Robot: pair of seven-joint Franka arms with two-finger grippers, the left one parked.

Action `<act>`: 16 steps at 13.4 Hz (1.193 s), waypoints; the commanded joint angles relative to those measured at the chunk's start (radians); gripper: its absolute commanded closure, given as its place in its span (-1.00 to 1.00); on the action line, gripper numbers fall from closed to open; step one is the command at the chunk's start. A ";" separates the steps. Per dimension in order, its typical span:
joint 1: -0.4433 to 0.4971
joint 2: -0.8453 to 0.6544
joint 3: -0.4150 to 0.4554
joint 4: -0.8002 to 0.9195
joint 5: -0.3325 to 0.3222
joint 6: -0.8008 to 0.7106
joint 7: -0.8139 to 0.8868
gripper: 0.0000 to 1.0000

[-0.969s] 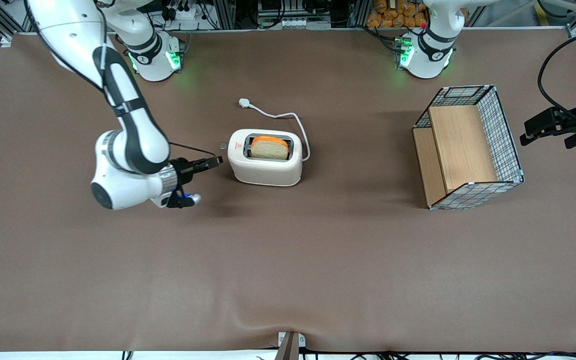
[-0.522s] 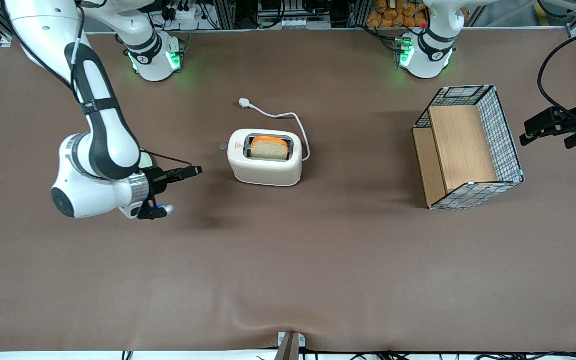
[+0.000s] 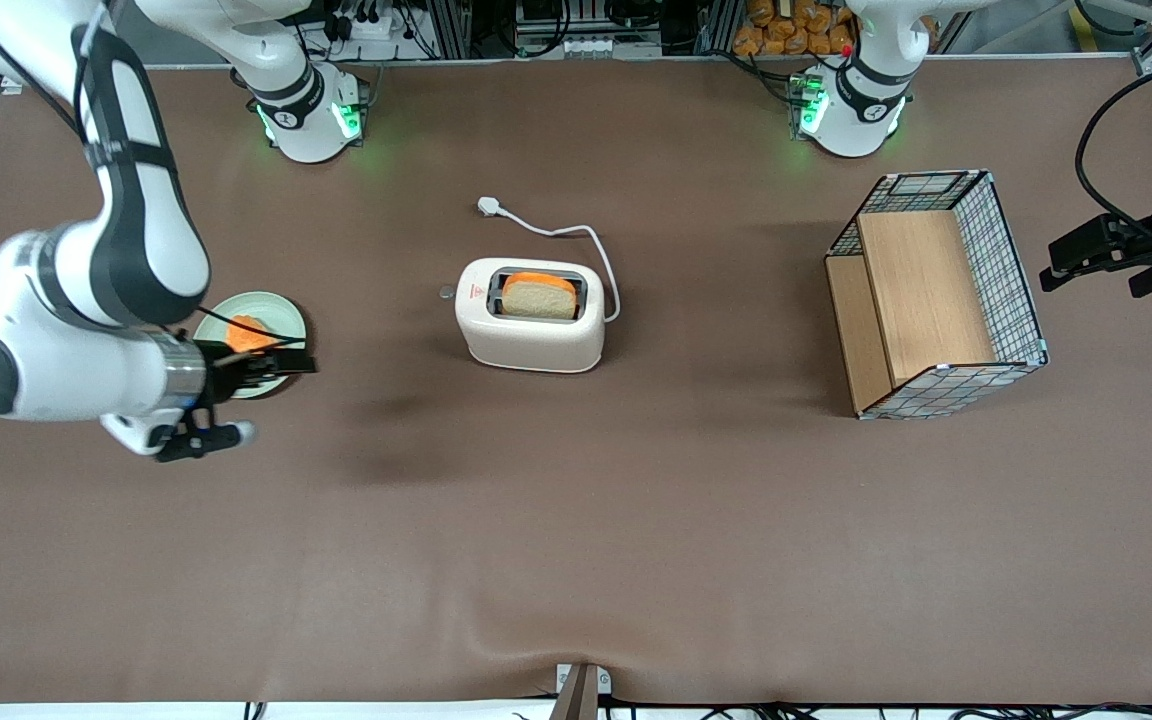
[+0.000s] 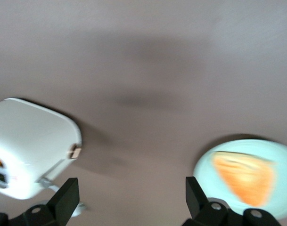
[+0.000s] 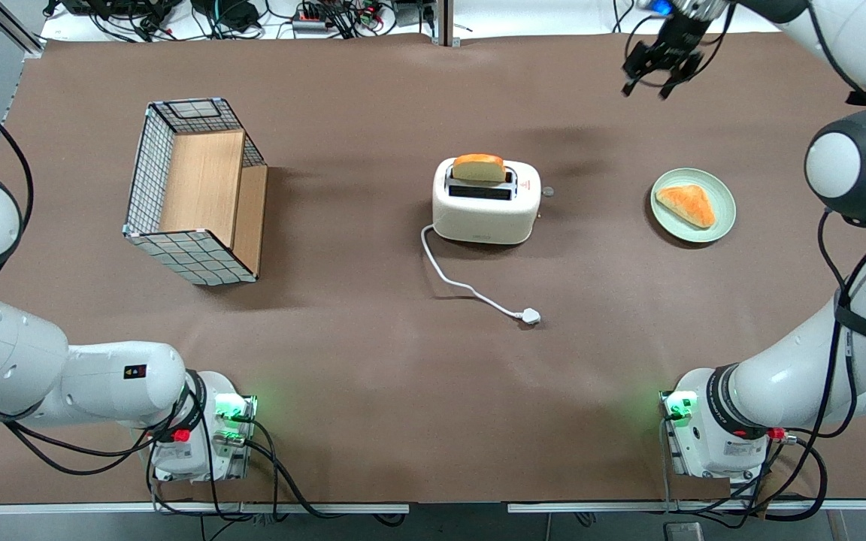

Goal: Press toaster button with right arm

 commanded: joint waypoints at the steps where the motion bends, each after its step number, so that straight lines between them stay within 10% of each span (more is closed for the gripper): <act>1: -0.032 -0.104 0.015 0.005 -0.137 -0.010 0.007 -1.00; 6: -0.222 -0.248 0.015 0.004 -0.165 -0.108 -0.139 -1.00; 16: -0.147 -0.410 0.007 -0.011 -0.179 -0.248 0.096 -1.00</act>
